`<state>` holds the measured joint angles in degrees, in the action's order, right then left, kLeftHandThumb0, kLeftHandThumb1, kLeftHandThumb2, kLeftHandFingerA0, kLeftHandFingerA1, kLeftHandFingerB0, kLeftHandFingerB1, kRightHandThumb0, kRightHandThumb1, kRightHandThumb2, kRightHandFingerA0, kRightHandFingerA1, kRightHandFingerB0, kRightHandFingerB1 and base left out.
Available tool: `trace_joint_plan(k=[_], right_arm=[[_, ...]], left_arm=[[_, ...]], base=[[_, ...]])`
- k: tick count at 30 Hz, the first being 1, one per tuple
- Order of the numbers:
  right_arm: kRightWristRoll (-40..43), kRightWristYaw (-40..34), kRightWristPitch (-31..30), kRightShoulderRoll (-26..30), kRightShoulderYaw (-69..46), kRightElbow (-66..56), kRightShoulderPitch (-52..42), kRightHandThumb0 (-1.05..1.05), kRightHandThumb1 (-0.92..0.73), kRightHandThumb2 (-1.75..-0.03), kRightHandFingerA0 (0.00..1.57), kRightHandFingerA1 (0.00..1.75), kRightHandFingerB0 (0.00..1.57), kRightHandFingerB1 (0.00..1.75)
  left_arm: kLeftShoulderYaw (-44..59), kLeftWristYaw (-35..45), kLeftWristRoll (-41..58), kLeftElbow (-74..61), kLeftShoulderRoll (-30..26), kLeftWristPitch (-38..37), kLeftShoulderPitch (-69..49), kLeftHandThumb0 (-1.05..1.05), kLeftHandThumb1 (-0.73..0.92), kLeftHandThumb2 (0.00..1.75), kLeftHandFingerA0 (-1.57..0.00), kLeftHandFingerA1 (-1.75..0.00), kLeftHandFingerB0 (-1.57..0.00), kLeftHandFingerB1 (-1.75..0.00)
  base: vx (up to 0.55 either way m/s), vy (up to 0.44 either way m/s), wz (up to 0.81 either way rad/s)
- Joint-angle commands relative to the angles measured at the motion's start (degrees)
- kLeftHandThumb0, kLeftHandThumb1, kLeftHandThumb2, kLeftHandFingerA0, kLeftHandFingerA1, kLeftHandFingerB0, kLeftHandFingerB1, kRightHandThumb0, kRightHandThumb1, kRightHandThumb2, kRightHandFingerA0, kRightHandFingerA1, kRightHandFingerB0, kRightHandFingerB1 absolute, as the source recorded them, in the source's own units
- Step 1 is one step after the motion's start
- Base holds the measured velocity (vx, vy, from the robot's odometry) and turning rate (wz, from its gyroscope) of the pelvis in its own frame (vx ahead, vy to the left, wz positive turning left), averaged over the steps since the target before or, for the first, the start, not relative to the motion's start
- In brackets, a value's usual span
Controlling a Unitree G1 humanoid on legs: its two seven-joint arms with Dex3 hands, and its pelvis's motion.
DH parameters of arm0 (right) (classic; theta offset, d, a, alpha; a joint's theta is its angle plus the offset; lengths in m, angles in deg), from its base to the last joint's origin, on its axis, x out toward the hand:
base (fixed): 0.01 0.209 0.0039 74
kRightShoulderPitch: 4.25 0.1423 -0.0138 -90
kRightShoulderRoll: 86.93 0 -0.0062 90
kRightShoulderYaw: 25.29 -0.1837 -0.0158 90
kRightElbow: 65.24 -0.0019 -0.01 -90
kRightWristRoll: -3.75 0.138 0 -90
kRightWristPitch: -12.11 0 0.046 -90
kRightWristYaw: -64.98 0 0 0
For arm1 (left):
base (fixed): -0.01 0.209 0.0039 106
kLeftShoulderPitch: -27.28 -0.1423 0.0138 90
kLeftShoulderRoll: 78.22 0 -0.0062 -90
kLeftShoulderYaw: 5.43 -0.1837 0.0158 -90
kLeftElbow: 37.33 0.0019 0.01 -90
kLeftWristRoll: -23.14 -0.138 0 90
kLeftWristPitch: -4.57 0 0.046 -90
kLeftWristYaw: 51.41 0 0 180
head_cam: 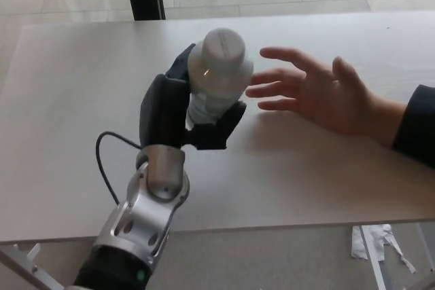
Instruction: Pick up a bottle and hand it
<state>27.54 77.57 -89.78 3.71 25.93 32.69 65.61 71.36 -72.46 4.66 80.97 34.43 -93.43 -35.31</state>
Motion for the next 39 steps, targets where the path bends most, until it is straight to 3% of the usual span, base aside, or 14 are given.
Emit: trace_joint_plan(k=[1, 3, 4, 5, 6, 7, 9, 10, 18, 19, 27, 32, 36, 39], right_arm=[[-0.94, -0.23, 0.86, 1.27, 0.39, 0.59, 0.37, -0.65, -0.59, -0.60, 0.48, 0.77, 0.36, 0.59], [-0.92, -0.36, 0.57, 1.34, 0.41, 0.70, 0.63, -0.65, -0.58, -0.60, 0.48, 0.78, 0.36, 0.59], [-1.24, -0.13, 1.34, 1.46, 0.57, 1.48, 1.07, -0.65, -0.43, -0.89, 0.52, 0.77, 0.36, 0.63], [-1.42, -0.20, 1.34, 1.43, 0.83, 1.39, 1.31, -0.65, -0.43, -0.89, 0.52, 0.77, 0.36, 0.63], [-1.05, -0.50, 0.96, 1.08, 0.80, 1.12, 1.70, -0.65, -0.57, -0.58, 0.54, 0.78, 0.39, 0.58], [-1.11, -0.85, 0.83, 0.76, 0.95, 0.46, 1.73, -0.67, -0.58, -0.57, 0.55, 0.78, 0.41, 0.59], [-1.31, -0.31, 1.40, 0.75, 1.52, 0.26, 2.11, -0.66, -0.58, -0.58, 0.54, 0.80, 0.41, 0.60], [-0.59, -0.34, 0.80, 0.49, 1.35, -0.12, 2.29, -0.65, -0.57, -0.58, 0.53, 0.79, 0.42, 0.60], [-0.57, -0.94, -0.37, -0.63, 3.37, -2.71, 2.70, -0.67, -0.59, -0.59, 0.48, 0.77, 0.41, 0.60], [-0.98, -1.20, -0.20, -0.89, 3.82, -3.57, 2.57, -0.69, -0.59, -0.58, 0.51, 0.79, 0.40, 0.60], [-1.17, -2.16, -1.43, -1.39, 5.28, -5.33, 2.25, -0.66, -0.60, -0.59, 0.49, 0.80, 0.36, 0.59], [0.41, -2.38, -2.39, -2.16, 4.94, -6.49, 2.10, -0.67, -0.57, -0.58, 0.47, 0.74, 0.41, 0.57], [-0.45, -2.40, -1.86, -2.38, 5.63, -6.32, 2.09, -0.68, -0.59, -0.58, 0.53, 0.76, 0.38, 0.57], [0.21, -2.33, -2.15, -2.67, 5.49, -6.96, 2.07, -0.68, -0.58, -0.58, 0.50, 0.75, 0.39, 0.57]], left_arm=[[-0.78, -0.25, -1.71, 5.55, 2.16, 2.06, 9.36, 0.01, 0.35, 1.45, -0.97, -1.69, -0.87, -1.50], [-0.55, -0.38, -1.16, 6.96, 3.31, 2.97, 10.90, -0.02, 0.37, 1.41, -0.95, -1.67, -0.86, -1.49], [-0.45, -0.76, -0.74, 8.34, 4.96, 3.78, 12.35, 0.02, 0.34, 1.42, -0.90, -1.66, -0.85, -1.49], [-0.21, -0.80, -0.65, 8.44, 4.93, 3.79, 12.47, 0.02, 0.34, 1.42, -0.90, -1.66, -0.85, -1.49], [-1.15, -1.91, -1.96, 9.16, 6.25, 5.26, 13.14, 0.02, 0.39, 1.36, -0.88, -1.71, -0.79, -1.53], [-1.84, -1.88, -2.42, 10.36, 7.38, 6.12, 14.19, 0.00, 0.47, 1.18, -1.21, -1.44, -0.98, -1.28], [-2.27, -1.65, -2.30, 12.55, 8.79, 6.91, 16.03, 0.01, 0.50, 1.14, -1.17, -1.44, -0.94, -1.26], [-2.52, -1.35, -2.14, 13.22, 9.05, 7.13, 16.66, 0.00, 0.55, 1.14, -0.82, -1.72, -0.74, -1.51], [-3.90, -2.37, -1.47, 21.18, 11.12, 6.96, 20.74, 0.01, 0.66, 0.92, -0.78, -1.72, -0.70, -1.47], [-4.16, -1.77, -1.51, 22.29, 11.16, 7.63, 21.12, 0.00, 0.74, 0.79, -0.74, -1.73, -0.65, -1.49], [-5.66, -3.34, -2.42, 30.00, 11.54, 9.62, 27.08, -0.08, 0.76, 0.72, -0.71, -1.71, -0.64, -1.46], [-5.44, -3.89, -2.09, 33.61, 13.01, 10.41, 32.25, -0.11, 0.75, 0.69, -0.86, -1.43, -0.82, -1.02], [-5.78, -3.96, -1.95, 35.42, 14.74, 12.63, 34.40, -0.13, 0.75, 0.69, -0.81, -1.49, -0.76, -1.05], [-8.40, -2.87, -3.72, 36.31, 15.72, 11.72, 34.22, -0.02, 0.69, 0.67, -0.89, -1.69, -0.66, -1.44]], base=[[0.00, 0.000, 0.00], [0.00, 0.000, 0.00], [0.00, 0.000, 0.00], [0.00, 0.000, 0.00], [0.00, 0.000, 0.00], [0.00, 0.000, 0.00], [0.00, 0.000, 0.00], [0.00, 0.000, 0.00], [0.00, 0.000, 0.00], [0.00, 0.000, 0.00], [0.00, 0.000, 0.00], [0.00, 0.000, 0.00], [0.00, 0.000, 0.00], [0.00, 0.000, 0.00]])
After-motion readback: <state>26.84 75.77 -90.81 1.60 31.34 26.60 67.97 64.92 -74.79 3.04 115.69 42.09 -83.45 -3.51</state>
